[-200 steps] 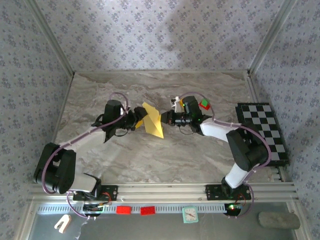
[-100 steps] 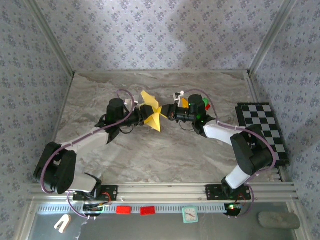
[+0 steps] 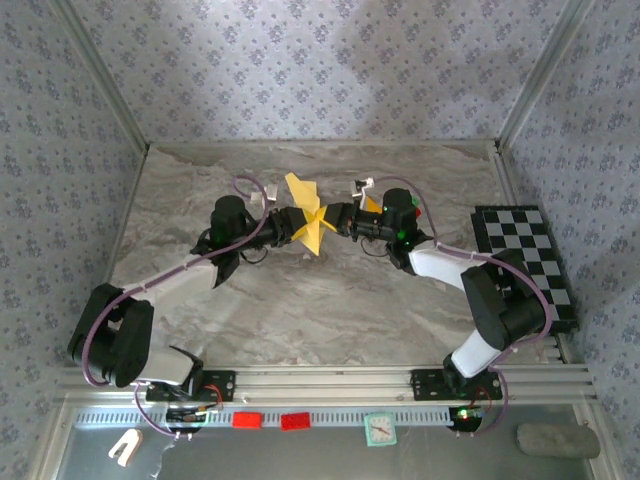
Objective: Fold a paper plane with a square sheet of paper (pick it up from the middle)
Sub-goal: Turn over the paper at the center of the table.
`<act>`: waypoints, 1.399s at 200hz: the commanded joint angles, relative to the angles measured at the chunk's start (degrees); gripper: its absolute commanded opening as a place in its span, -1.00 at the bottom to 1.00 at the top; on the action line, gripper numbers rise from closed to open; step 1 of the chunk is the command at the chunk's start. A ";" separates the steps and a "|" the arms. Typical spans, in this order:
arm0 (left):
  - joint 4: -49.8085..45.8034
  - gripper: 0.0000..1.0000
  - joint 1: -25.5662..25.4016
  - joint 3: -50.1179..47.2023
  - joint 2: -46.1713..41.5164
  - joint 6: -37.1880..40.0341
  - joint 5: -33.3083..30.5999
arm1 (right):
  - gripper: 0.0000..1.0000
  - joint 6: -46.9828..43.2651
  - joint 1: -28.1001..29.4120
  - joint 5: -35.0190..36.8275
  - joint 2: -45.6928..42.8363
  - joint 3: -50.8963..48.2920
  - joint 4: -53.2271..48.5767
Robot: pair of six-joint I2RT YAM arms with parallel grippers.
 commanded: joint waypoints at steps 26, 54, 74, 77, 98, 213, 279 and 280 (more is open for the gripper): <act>1.41 -0.50 -0.21 0.33 0.34 0.21 -1.04 | -0.80 1.59 -0.37 -1.45 -1.21 -0.60 2.62; -1.43 -0.78 -0.27 1.26 0.49 1.39 -1.87 | -0.72 1.03 -0.44 -1.41 -1.83 -0.64 1.70; -4.61 -0.86 -0.05 1.97 0.04 3.23 -2.40 | -0.49 -1.85 -1.02 -0.47 -3.29 -0.82 -2.57; -5.22 -0.87 0.03 2.04 -0.09 3.68 -2.50 | -0.44 -2.54 -1.27 -0.34 -3.65 -0.84 -3.74; -11.57 -0.89 0.65 2.72 -1.29 8.03 -3.74 | -0.14 -9.66 -2.70 3.02 -6.90 -0.85 -14.49; -74.55 -0.88 -6.26 27.57 4.55 41.38 -52.47 | 0.14 -35.84 -6.24 33.02 -21.55 3.08 -56.65; -88.95 -0.90 -13.85 41.12 26.44 36.55 -75.64 | 0.15 -35.26 -7.07 35.36 -22.94 1.02 -57.21; -89.10 -0.90 -13.96 41.24 26.78 36.40 -75.91 | 0.15 -35.23 -7.06 35.37 -22.99 0.97 -57.22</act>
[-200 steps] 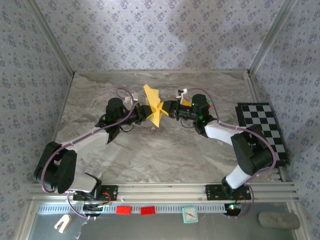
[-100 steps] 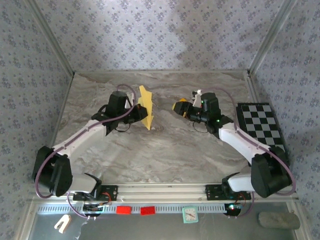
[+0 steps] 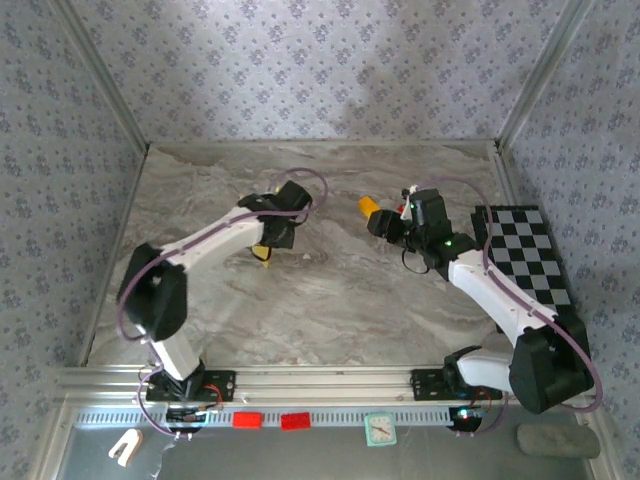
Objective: Fold a paper plane with a square sheet of paper (pick it up from the middle)
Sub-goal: Turn over the paper at the center of the table.
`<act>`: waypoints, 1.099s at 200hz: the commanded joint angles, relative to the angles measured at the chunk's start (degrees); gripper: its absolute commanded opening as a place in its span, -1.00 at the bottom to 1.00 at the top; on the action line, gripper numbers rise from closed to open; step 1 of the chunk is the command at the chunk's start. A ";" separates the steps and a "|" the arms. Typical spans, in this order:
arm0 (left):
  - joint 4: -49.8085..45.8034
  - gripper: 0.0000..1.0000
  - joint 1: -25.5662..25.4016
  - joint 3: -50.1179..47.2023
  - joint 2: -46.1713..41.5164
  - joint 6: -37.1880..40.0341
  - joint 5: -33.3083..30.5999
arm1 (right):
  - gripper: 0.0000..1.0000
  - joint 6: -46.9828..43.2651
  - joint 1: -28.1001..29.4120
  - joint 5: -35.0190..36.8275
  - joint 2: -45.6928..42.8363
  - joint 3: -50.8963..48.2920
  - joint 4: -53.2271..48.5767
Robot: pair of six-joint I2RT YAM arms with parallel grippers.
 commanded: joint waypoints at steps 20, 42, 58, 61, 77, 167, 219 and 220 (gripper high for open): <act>-11.19 -0.90 -3.81 7.44 12.74 -3.40 -15.79 | 0.15 -0.94 -1.03 2.79 -2.09 -1.49 -2.49; -13.21 -0.90 -5.84 11.35 19.65 -4.82 -18.33 | 0.15 -0.67 -1.70 2.95 -2.53 -2.12 -2.43; -13.50 -0.88 -6.85 13.31 23.45 -5.40 -18.16 | 0.15 -0.69 -2.05 2.94 -2.71 -2.49 -2.50; -13.37 -0.88 -7.03 13.53 24.06 -5.42 -17.89 | 0.15 -0.66 -2.14 2.86 -2.71 -2.50 -2.46; -12.71 -0.83 -7.50 14.37 26.14 -5.66 -15.84 | 0.15 -0.73 -2.39 2.69 -2.71 -2.60 -2.63; -4.33 -0.31 -8.30 11.56 19.48 -7.52 5.29 | 0.15 1.01 -2.86 2.49 -2.19 -2.92 -1.80; 6.24 -0.13 -9.01 2.74 9.59 -13.10 25.42 | 0.15 2.50 -3.63 2.10 -1.93 -3.51 -0.81; 6.39 -0.13 -9.01 2.51 9.34 -13.17 25.79 | 0.15 2.55 -3.63 2.13 -1.92 -3.53 -0.82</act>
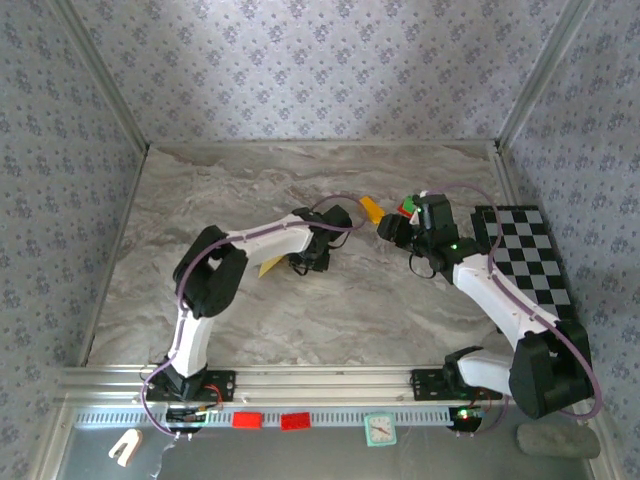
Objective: Fold a paper plane with a square sheet of paper (pick it up from the middle)
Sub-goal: Turn over the paper at the center of the table.
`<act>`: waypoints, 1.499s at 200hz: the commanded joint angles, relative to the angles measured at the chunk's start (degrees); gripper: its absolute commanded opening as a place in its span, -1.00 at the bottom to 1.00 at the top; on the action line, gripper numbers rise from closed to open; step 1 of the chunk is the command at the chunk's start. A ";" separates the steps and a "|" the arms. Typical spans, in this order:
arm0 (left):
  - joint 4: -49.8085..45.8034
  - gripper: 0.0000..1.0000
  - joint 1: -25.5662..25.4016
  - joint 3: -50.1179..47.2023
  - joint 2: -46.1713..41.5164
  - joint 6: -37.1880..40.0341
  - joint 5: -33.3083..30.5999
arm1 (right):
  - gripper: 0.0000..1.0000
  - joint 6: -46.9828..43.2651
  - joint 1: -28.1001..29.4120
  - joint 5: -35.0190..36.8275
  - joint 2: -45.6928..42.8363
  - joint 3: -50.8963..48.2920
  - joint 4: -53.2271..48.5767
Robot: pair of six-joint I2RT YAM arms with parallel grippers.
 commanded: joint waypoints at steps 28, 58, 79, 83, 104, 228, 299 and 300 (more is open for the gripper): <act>13.14 -0.06 -0.28 -9.80 -12.07 -6.35 20.33 | 0.17 2.33 -0.85 -0.36 0.20 -1.10 1.88; 14.18 0.04 2.85 -12.34 -16.02 -5.02 17.67 | 0.18 3.20 -0.66 -1.93 1.69 -1.28 3.34; 16.24 0.12 6.48 -13.63 -16.09 -3.82 16.76 | 0.18 3.75 -0.17 -3.10 3.11 -1.25 4.46; 16.63 0.13 7.23 -13.80 -15.88 -3.48 16.81 | 0.19 3.93 -0.09 -3.24 3.30 -1.28 4.53; 19.11 0.19 10.63 -14.73 -14.17 -2.72 16.96 | 0.20 4.23 0.78 -3.59 4.27 -1.31 5.07; 25.69 0.29 16.91 -18.97 -6.75 -4.34 19.71 | 0.20 5.62 3.36 -5.22 8.48 -0.27 5.75; 39.19 0.25 14.00 -28.25 -9.89 -18.18 32.97 | 0.07 21.65 11.44 -7.77 16.57 -1.02 8.64; 39.36 0.25 13.94 -28.28 -9.91 -18.38 32.98 | 0.07 21.93 11.50 -7.77 16.69 -1.09 8.78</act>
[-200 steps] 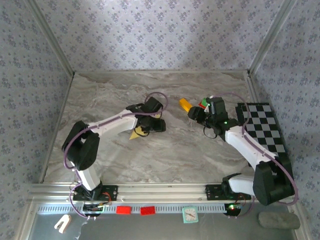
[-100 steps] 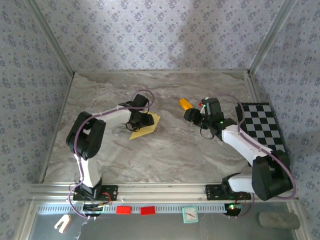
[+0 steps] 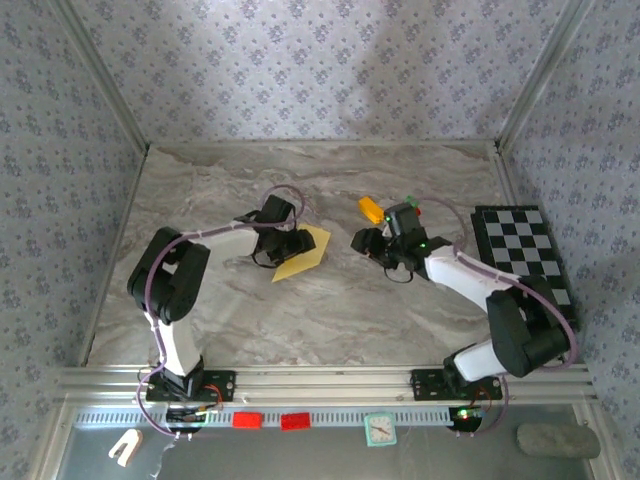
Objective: Fold a paper plane with a square sheet of paper (pick it up from the middle)
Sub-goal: Turn over the paper at the center of the table, then fold the wing for the fifth time at the center of the table.
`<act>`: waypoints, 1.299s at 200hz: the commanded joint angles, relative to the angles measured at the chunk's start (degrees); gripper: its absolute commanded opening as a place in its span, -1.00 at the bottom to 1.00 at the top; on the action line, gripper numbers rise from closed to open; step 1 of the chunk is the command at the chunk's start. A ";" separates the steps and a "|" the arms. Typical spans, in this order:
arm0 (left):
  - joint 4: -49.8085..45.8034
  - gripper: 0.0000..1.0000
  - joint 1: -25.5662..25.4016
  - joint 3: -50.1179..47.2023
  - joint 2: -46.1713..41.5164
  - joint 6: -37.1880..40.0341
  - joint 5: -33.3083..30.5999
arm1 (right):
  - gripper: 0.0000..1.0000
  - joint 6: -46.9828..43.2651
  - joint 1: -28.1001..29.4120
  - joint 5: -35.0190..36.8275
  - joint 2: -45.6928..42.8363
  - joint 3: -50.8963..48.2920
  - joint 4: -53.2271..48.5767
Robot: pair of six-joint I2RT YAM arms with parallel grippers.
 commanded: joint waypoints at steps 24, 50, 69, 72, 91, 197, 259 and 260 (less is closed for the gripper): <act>5.18 0.18 -2.75 -5.89 -0.87 -9.48 6.02 | 0.01 13.91 5.40 0.22 4.89 -1.57 4.17; 5.02 0.00 -2.70 -6.96 -1.17 -9.85 4.94 | -0.08 16.27 7.58 0.18 7.69 -1.12 5.72; 4.97 -0.13 -2.67 -7.49 -1.00 -10.18 4.79 | -0.13 17.47 8.80 0.57 9.42 -0.45 6.05; 4.93 -0.15 -2.71 -7.58 -0.98 -10.19 4.72 | -0.13 17.63 9.00 0.59 9.68 -0.25 6.11; 4.94 -0.21 -2.67 -7.85 -0.97 -10.43 4.46 | -0.16 18.37 9.92 0.74 11.51 0.54 5.96; 5.32 -0.39 -2.04 -9.36 -2.20 -11.58 5.47 | -0.32 18.83 9.63 -0.31 15.05 2.11 7.03; 7.56 -0.39 -1.41 -10.92 -1.99 -13.01 7.22 | -0.39 18.30 9.55 -2.26 16.28 2.93 9.60; 7.61 -0.39 -1.37 -10.99 -1.97 -13.09 7.28 | -0.39 18.30 9.55 -2.31 16.27 3.01 9.63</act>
